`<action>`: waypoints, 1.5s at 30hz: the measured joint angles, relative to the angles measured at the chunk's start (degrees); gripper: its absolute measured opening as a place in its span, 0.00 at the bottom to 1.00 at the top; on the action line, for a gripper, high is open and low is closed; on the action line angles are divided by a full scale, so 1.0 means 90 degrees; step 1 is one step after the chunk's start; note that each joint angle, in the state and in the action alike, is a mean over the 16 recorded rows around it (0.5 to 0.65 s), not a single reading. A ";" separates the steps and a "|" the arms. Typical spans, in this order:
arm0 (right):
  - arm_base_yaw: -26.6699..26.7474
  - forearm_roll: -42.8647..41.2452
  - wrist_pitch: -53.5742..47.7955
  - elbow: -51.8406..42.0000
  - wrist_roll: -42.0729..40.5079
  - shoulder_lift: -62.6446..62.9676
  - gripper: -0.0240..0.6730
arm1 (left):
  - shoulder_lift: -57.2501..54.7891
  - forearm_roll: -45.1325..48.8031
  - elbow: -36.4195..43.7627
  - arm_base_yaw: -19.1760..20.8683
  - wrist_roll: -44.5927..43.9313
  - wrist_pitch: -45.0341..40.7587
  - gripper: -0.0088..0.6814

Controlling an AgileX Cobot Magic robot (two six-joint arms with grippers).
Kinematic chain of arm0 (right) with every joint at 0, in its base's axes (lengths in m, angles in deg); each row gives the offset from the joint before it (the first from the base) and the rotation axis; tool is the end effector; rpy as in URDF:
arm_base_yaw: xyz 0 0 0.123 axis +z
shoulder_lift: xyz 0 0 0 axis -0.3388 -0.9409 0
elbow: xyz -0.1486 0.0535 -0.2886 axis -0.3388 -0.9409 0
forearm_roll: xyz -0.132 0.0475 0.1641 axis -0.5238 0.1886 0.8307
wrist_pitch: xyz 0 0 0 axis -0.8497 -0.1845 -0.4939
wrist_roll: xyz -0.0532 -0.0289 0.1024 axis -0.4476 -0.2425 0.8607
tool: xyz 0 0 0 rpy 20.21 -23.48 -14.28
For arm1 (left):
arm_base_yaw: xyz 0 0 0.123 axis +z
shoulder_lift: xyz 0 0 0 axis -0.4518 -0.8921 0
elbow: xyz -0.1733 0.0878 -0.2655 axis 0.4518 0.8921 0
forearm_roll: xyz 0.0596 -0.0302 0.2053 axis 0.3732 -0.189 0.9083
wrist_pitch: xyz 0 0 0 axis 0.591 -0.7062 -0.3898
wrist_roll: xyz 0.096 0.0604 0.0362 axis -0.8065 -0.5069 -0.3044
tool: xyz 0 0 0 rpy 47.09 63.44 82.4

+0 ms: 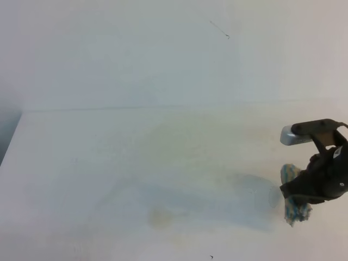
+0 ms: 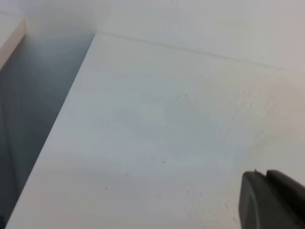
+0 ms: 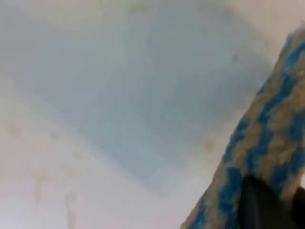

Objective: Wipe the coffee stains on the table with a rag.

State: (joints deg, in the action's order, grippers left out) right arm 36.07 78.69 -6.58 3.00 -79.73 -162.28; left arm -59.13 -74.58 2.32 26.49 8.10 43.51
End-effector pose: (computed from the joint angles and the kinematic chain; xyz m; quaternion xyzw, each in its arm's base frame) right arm 0.2821 0.1006 0.2343 -0.1561 0.9637 0.0999 0.1924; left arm 0.0002 -0.0037 0.1645 -0.1093 0.7792 -0.1092 0.6075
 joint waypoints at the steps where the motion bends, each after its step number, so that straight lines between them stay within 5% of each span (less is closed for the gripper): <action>1: 0.0001 0.0016 0.0035 -0.0033 -0.0010 0.0002 0.23 | 0.0011 0.0000 0.0000 0.0000 0.0000 0.0000 0.01; 8: 0.0005 0.0110 0.0081 -0.0065 -0.0087 0.0116 0.49 | 0.0011 0.0000 0.0000 0.0000 0.0000 0.0000 0.01; 12: 0.0005 0.0156 0.0002 -0.0064 -0.0103 0.0373 0.56 | 0.0011 0.0000 0.0000 0.0000 0.0000 0.0000 0.01; 28: 0.0005 0.0259 -0.1094 -0.0064 -0.0204 0.3033 0.05 | 0.0011 0.0000 0.0000 0.0000 0.0000 0.0000 0.01; 45: 0.0044 0.0309 -0.1534 -0.0163 -0.0182 0.4371 0.03 | 0.0011 -0.0016 0.0000 0.0004 0.0000 0.0000 0.01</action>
State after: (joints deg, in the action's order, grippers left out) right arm 36.47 81.47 -20.38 1.53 -81.37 -122.95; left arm -59.03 -74.72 2.32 26.52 8.10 43.51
